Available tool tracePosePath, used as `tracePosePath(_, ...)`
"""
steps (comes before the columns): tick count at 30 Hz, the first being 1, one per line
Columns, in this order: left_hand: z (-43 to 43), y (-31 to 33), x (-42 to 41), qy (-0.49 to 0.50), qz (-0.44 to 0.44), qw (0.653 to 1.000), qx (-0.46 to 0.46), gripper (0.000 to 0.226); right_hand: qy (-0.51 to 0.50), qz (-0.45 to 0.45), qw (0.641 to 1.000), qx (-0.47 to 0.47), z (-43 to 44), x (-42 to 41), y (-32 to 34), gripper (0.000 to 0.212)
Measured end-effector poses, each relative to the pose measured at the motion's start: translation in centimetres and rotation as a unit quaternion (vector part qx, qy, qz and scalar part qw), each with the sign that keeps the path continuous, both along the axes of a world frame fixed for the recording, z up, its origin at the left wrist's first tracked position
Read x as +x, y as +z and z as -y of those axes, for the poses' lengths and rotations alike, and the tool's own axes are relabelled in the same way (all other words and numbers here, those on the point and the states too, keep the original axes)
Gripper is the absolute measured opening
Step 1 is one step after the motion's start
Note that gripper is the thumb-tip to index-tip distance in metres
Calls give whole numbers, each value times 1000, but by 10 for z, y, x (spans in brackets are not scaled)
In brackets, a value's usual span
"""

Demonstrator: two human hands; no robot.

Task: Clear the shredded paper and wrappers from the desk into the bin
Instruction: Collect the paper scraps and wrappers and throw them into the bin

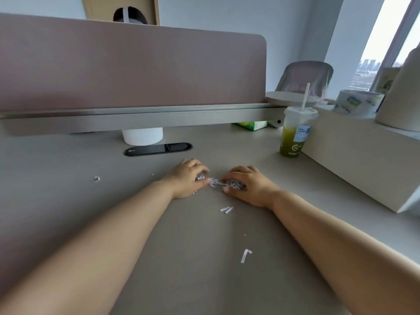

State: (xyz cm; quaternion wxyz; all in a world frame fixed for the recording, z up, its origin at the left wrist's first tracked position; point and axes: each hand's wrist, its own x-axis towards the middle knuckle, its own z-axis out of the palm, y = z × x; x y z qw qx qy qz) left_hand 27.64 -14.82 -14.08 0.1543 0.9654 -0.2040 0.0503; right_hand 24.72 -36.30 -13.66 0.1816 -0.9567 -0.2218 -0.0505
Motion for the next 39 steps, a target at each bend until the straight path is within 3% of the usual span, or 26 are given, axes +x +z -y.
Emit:
tracePosePath(3, 5, 2, -16, -7, 11, 999, -32, 26, -10, 22, 1000, -3, -7, -11, 1, 29)
tracePosePath(10, 9, 13, -65, 22, -2, 999, 34, 35, -73, -9, 997, -20, -31, -42, 13, 18)
tracePosePath(14, -17, 26, -104, 89, 28, 994, -62, 39, -65, 9, 988, 137, -61, -57, 27, 36)
tracePosePath(19, -85, 85, -141, 150, 124, 972, -132, 38, 5, 43, 965, 259, -143, -70, 88, 33)
tracePosePath(27, -228, 207, -212, 285, 277, 911, -109, 43, 178, 54, 898, 399, -308, -103, 195, 33)
tracePosePath(31, -305, 214, -225, 364, 230, 895, -116, 34, 225, 39, 882, 412, -387, -115, 215, 34)
tracePosePath(36, -340, 196, -229, 391, 42, 909, -137, 24, 229, -6, 914, 334, -445, -118, 203, 37)
tracePosePath(39, -348, 201, -234, 387, 35, 914, -119, 8, 229, -26, 924, 305, -449, -116, 198, 35)
